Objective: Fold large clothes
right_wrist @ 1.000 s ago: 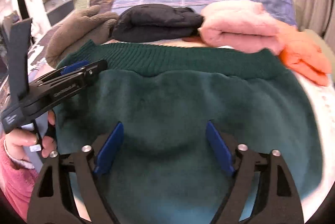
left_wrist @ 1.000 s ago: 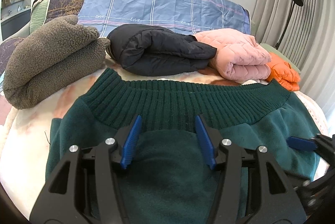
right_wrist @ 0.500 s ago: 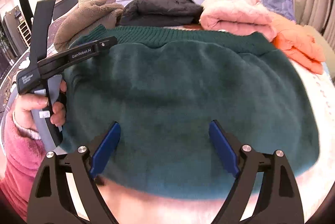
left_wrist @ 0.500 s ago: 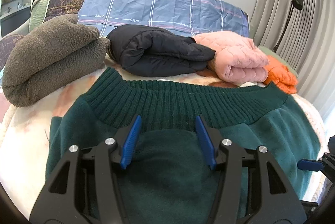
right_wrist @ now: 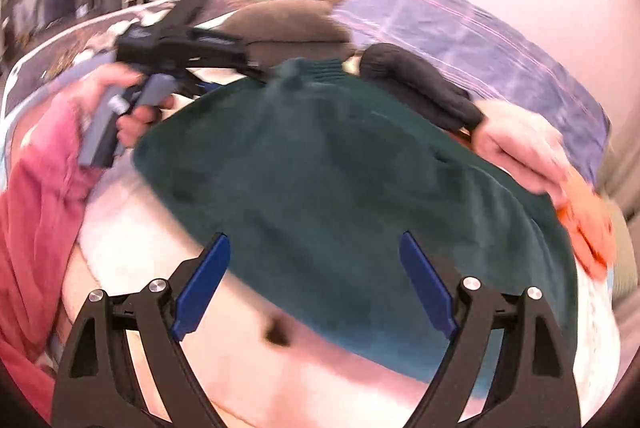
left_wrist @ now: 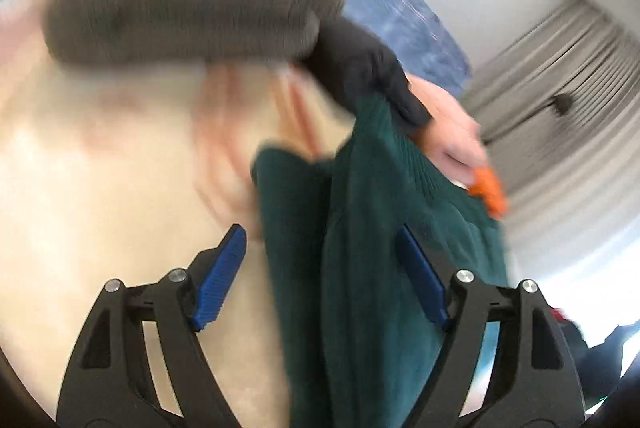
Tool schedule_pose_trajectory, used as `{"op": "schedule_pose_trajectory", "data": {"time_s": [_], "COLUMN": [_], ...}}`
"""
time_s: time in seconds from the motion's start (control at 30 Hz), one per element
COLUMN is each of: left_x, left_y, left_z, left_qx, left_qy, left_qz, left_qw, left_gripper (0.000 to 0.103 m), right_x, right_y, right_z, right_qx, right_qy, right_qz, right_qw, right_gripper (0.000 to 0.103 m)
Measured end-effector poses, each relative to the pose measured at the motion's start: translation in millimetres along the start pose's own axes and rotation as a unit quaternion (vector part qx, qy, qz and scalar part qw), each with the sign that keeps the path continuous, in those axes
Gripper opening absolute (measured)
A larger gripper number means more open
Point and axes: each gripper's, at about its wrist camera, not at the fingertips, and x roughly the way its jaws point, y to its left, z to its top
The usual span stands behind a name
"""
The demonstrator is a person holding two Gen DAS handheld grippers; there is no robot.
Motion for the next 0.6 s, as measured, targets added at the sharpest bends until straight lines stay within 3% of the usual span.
{"op": "schedule_pose_trajectory", "data": {"time_s": [0.1, 0.3, 0.6], "left_x": [7.3, 17.2, 15.9], "left_y": [9.1, 13.0, 11.6], "left_z": [1.9, 4.9, 5.4], "left_qx": [-0.012, -0.021, -0.023], "left_qy": [0.007, 0.011, 0.005], "left_qz": [-0.036, -0.068, -0.110], "left_qw": [0.9993, 0.9974, 0.9936], "left_gripper": [0.079, 0.079, 0.080], "right_x": [7.2, 28.7, 68.2], "right_y": [23.4, 80.9, 108.0], "right_z": [8.7, 26.2, 40.6], "right_qx": [-0.032, -0.123, -0.166], "right_qy": [-0.003, -0.013, -0.006], "right_qz": [0.023, 0.048, 0.025], "right_qw": [0.999, 0.991, 0.986], "right_gripper": [0.087, 0.087, 0.087]}}
